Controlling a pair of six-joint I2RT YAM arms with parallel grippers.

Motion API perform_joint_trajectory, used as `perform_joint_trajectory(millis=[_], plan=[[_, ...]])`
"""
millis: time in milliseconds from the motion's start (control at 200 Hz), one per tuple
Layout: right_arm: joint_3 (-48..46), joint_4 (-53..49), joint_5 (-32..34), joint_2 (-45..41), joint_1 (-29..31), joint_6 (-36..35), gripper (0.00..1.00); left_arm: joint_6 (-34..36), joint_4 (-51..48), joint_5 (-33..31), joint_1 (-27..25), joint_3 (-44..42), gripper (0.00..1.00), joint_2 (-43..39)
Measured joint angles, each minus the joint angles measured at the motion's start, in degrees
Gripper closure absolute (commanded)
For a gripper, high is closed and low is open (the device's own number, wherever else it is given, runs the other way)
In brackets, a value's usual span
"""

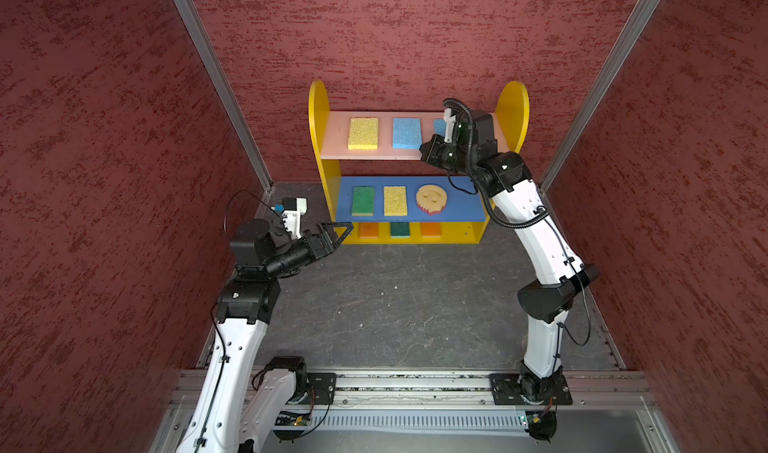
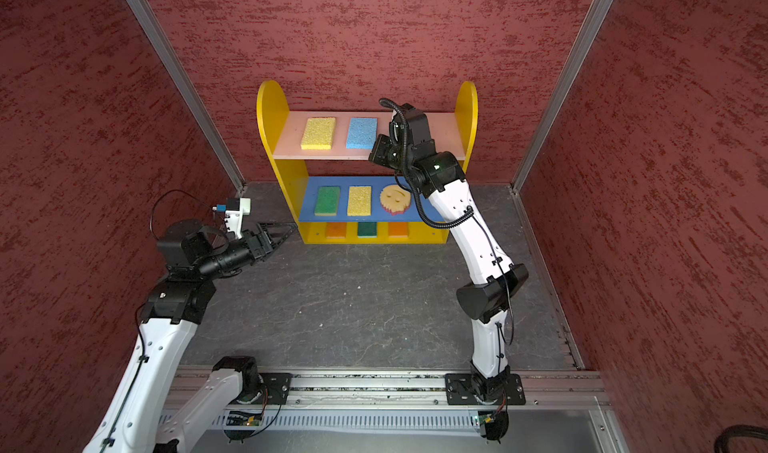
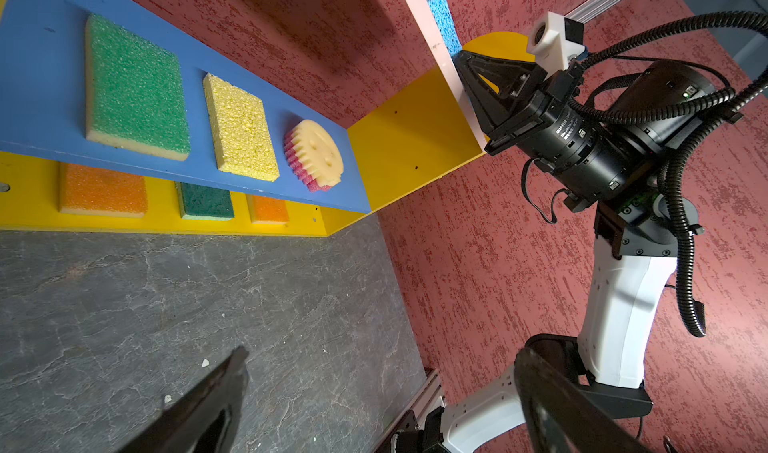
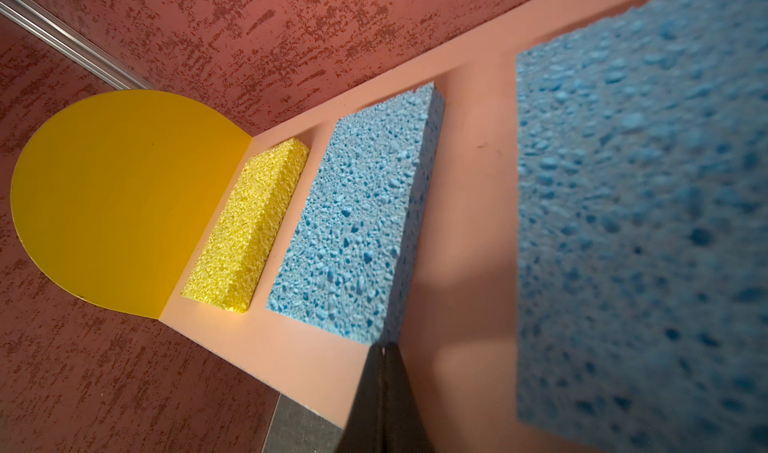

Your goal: Place and organize the cleaning sponges onto the shelf

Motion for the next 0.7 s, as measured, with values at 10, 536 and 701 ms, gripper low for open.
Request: perform_joint_trajectory(millis=[10, 536, 701], plan=[[0.0, 0.0, 0.0, 0.0, 0.0, 0.0, 1.0, 0.0, 0.0, 0.0, 0.0, 0.0, 0.0, 0.0], [-3.1, -1.29, -1.05, -7.15, 0.2, -0.39, 0.99, 0.28, -3.67, -0.11, 0.81, 1.38, 0.0, -2.03], [-11.58, -0.48, 1.25, -17.92, 0.5, -1.18, 0.97, 1.25, -5.49, -0.22, 1.46, 3.23, 0.01, -3.61]])
